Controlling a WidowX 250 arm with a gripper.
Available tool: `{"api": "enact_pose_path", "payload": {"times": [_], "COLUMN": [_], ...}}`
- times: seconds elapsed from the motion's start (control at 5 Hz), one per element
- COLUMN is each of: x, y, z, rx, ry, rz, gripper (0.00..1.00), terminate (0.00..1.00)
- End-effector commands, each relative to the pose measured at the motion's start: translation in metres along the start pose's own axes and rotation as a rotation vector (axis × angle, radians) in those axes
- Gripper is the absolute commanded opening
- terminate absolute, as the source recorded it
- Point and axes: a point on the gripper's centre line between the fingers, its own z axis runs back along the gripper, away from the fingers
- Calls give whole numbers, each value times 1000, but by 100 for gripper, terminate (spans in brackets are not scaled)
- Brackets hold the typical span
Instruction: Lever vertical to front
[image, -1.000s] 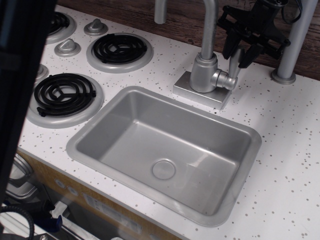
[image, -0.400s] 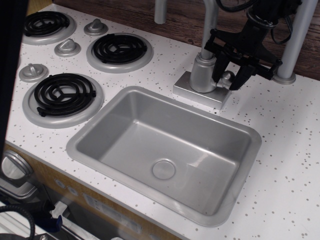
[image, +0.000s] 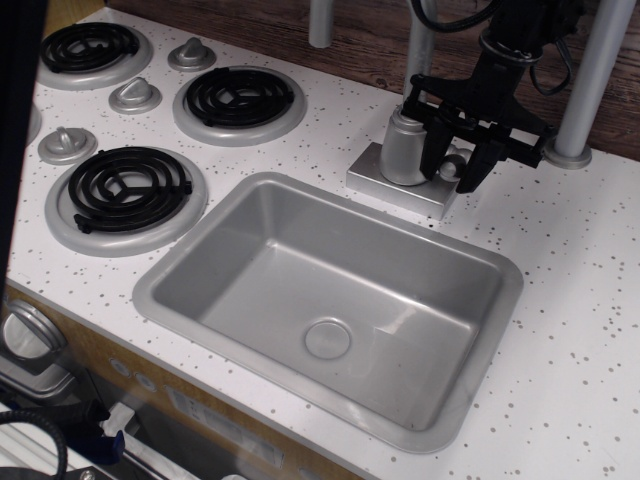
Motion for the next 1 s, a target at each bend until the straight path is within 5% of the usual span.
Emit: {"api": "enact_pose_path", "payload": {"times": [0.0, 0.6, 0.8], "x": [5, 5, -4], "y": [-4, -2, 3], "z": [0, -6, 19], "rx": [-36, -49, 11], "ry": [-53, -71, -71], "rz": [-15, -13, 7], "gripper": [0, 0, 100], "terminate": [0, 0, 0]}}
